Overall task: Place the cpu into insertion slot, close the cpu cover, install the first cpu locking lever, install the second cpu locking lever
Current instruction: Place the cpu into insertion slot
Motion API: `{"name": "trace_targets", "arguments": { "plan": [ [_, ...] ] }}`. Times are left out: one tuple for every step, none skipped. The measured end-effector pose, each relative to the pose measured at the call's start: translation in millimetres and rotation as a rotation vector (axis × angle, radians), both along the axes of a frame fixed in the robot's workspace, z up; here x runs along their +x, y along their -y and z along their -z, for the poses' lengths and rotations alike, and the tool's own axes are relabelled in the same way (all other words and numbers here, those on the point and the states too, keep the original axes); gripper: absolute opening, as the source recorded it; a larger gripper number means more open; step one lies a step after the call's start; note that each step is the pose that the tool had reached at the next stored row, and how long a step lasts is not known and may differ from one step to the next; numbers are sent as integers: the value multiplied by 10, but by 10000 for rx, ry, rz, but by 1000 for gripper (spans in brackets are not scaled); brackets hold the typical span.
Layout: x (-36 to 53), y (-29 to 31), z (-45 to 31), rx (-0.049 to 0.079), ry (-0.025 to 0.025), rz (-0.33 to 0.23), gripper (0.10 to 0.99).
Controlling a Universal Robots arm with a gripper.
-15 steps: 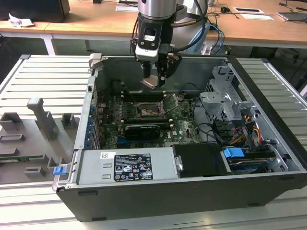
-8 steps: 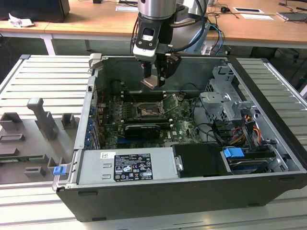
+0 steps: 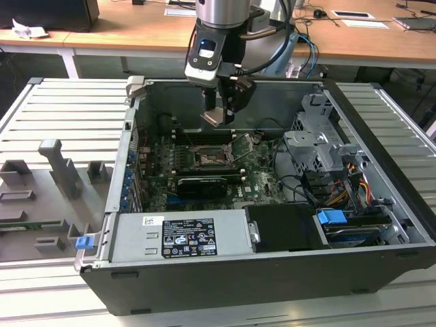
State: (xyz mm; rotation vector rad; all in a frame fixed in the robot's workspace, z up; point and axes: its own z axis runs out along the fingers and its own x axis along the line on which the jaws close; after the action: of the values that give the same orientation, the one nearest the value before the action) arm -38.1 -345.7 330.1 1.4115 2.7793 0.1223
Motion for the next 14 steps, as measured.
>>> {"name": "trace_targets", "arguments": {
  "plan": [
    [0, 0, 0, -1, 0, 54, 529],
    [0, 0, 1, 0, 0, 111, 529],
    [0, 0, 1, 1, 0, 167, 529],
    [0, 0, 3, 1, 0, 329, 529],
    [0, 0, 4, 0, 0, 413, 529],
    [0, 0, 4, 0, 0, 463, 529],
    [0, 0, 5, 0, 0, 528, 529],
    [0, 0, 6, 0, 1, 647, 529],
    [0, 0, 7, 0, 0, 741, 529],
    [0, 0, 8, 0, 0, 788, 529],
    [0, 0, 9, 0, 0, 852, 529],
    [0, 0, 9, 0, 0, 911, 529],
    [0, 0, 10, 0, 0, 961, 529],
    [0, 0, 12, 0, 0, 1080, 529]
  ]
}}
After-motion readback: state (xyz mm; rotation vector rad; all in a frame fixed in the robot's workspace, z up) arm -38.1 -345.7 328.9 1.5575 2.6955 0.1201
